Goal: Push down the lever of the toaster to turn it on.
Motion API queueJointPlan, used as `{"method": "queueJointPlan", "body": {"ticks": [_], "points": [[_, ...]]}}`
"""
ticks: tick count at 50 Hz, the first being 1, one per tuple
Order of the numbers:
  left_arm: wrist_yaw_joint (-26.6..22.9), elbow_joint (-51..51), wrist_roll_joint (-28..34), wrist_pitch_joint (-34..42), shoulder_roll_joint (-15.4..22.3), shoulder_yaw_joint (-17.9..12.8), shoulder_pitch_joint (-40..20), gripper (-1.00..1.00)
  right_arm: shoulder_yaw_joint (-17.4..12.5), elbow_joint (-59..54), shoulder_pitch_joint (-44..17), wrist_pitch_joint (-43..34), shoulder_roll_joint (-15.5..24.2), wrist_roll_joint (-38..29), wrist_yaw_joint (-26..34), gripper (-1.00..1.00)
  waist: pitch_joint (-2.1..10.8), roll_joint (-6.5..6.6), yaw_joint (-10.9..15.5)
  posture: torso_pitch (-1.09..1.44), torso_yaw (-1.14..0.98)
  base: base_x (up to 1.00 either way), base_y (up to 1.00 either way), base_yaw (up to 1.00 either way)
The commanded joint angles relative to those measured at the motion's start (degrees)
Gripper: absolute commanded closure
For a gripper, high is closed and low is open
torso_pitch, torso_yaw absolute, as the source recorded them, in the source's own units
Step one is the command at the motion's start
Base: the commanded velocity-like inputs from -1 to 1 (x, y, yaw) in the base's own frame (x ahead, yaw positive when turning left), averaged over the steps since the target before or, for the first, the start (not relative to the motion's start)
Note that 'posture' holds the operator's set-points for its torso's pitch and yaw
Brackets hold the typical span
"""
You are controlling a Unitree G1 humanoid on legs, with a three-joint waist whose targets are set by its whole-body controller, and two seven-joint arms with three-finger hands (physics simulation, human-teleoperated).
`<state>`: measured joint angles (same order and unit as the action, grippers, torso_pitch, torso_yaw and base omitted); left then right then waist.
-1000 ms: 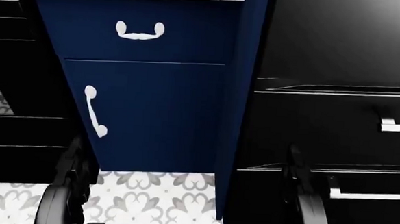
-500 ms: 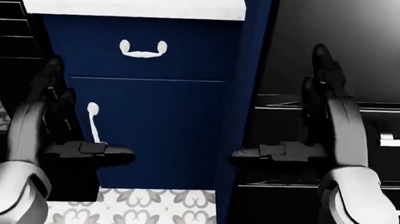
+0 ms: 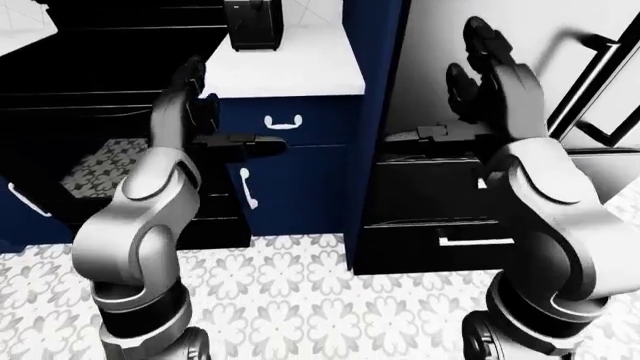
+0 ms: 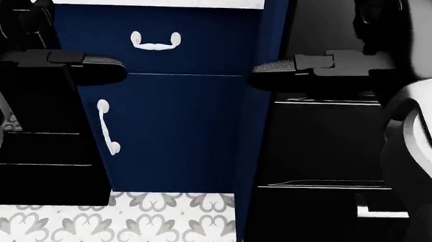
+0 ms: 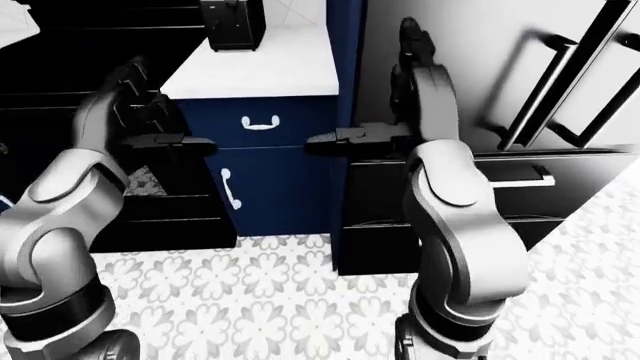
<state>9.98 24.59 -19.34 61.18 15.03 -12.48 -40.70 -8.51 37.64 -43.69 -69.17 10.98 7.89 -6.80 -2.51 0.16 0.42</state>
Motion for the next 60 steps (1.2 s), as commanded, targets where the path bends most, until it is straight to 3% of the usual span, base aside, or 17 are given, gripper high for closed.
{"method": "queueJointPlan", "body": {"ticks": [1,5,6,12,17,19,27,33,38,39,45,46,48,52,55,56,60], "points": [[0.69,2.37,-1.53,-0.32,0.77,-0.67,-2.1,-1.0,0.01,3.29,-1.84,-1.35,0.36,0.77,-0.46,-1.0,1.35,0.06,-0.03,0.0,0.0,0.0,0.0,0.0],[1.0,3.77,-3.48,1.3,2.74,-2.15,-2.65,-1.0,-0.2,5.33,-3.19,-3.63,0.61,1.61,-0.63,-1.0,1.13,0.12,-0.04,0.0,0.0,0.0,0.01,0.0],[1.01,3.38,-3.71,0.76,3.15,-2.31,-2.54,-1.0,-0.87,5.69,-3.33,-4.02,0.51,2.0,-0.64,-1.0,2.39,0.37,-0.26,0.0,0.0,0.0,0.2,0.0],[3.19,4.95,-6.66,2.43,4.17,-3.03,-3.66,-1.0,-0.5,5.5,-2.93,-3.38,0.71,2.7,-1.04,-1.0,2.84,-1.98,-0.57,0.0,0.0,0.0,0.43,0.0],[4.03,5.18,-7.67,1.89,4.32,-2.31,-3.31,-1.0,-0.72,5.3,-2.86,-2.87,1.27,2.99,-1.26,-1.0,1.22,1.54,-1.22,0.0,0.0,0.0,0.45,0.0],[4.28,5.24,-8.14,2.26,4.54,-2.55,-3.7,-1.0,-0.98,5.27,-3.06,-2.93,1.27,3.2,-1.4,-1.0,2.34,6.25,-1.43,0.0,0.0,0.0,0.45,0.0],[5.83,6.99,-10.51,3.27,4.3,-2.13,-4.24,-1.0,-1.83,5.22,-3.3,-1.83,0.94,4.68,-1.89,-1.0,0.39,-0.25,-0.81,0.0,0.0,0.0,0.39,0.0],[6.07,6.91,-10.72,2.92,4.34,-1.78,-4.12,-1.0,-1.66,5.07,-3.13,-1.51,1.48,5.72,-2.44,-1.0,1.04,0.83,-0.77,0.0,0.0,0.0,0.01,0.0],[6.31,7.1,-10.96,3.03,4.32,-1.69,-4.11,-1.0,-1.85,5.15,-3.4,-1.64,1.68,6.45,-3.04,-1.0,0.78,-3.11,-0.14,0.0,0.0,0.0,0.1,0.0],[6.35,7.14,-11.0,3.06,4.3,-1.66,-4.12,-1.0,-2.03,5.2,-3.51,-1.56,1.66,6.7,-3.26,-1.0,0.44,-1.79,0.25,0.0,0.0,0.0,0.0,0.0],[6.39,7.22,-11.14,3.09,4.41,-1.67,-4.14,-1.0,-1.9,5.24,-3.17,-0.87,1.89,7.53,-3.82,-1.0,0.95,-0.4,0.19,0.0,0.0,0.0,0.0,0.0],[6.42,7.31,-11.19,3.15,4.4,-1.68,-4.13,-1.0,-1.81,5.4,-3.18,-0.89,1.95,7.7,-3.9,-1.0,2.47,-0.25,-0.08,0.0,0.0,0.14,0.0,0.0],[6.56,7.34,-11.32,3.39,4.43,-1.71,-4.39,-1.0,-1.72,5.27,-3.0,-0.55,2.05,7.87,-3.92,-1.0,0.64,0.44,-0.3,0.0,0.0,0.2,0.0,0.0],[6.42,7.3,-11.13,2.94,4.37,-1.52,-4.03,-1.0,-1.53,5.14,-2.82,-0.27,2.3,8.1,-3.98,-1.0,0.82,1.24,-0.31,0.0,0.0,0.2,0.0,0.0],[6.52,7.36,-11.14,3.05,4.29,-1.5,-4.15,-1.0,-1.79,5.81,-3.51,-1.38,2.29,8.57,-4.27,-1.0,1.29,4.41,-0.72,0.0,0.0,0.2,0.0,0.0],[6.67,7.54,-11.28,3.45,4.27,-1.57,-4.4,-1.0,-1.83,5.8,-3.49,-1.29,2.38,8.66,-4.26,-1.0,0.93,2.61,-0.45,0.0,0.0,0.21,0.0,0.0],[6.53,7.58,-11.27,3.17,4.23,-1.49,-4.15,-1.0,-1.82,5.87,-3.63,-1.5,2.55,8.87,-4.36,-1.0,0.98,3.05,-0.39,0.0,0.0,0.21,0.0,0.0]]}}
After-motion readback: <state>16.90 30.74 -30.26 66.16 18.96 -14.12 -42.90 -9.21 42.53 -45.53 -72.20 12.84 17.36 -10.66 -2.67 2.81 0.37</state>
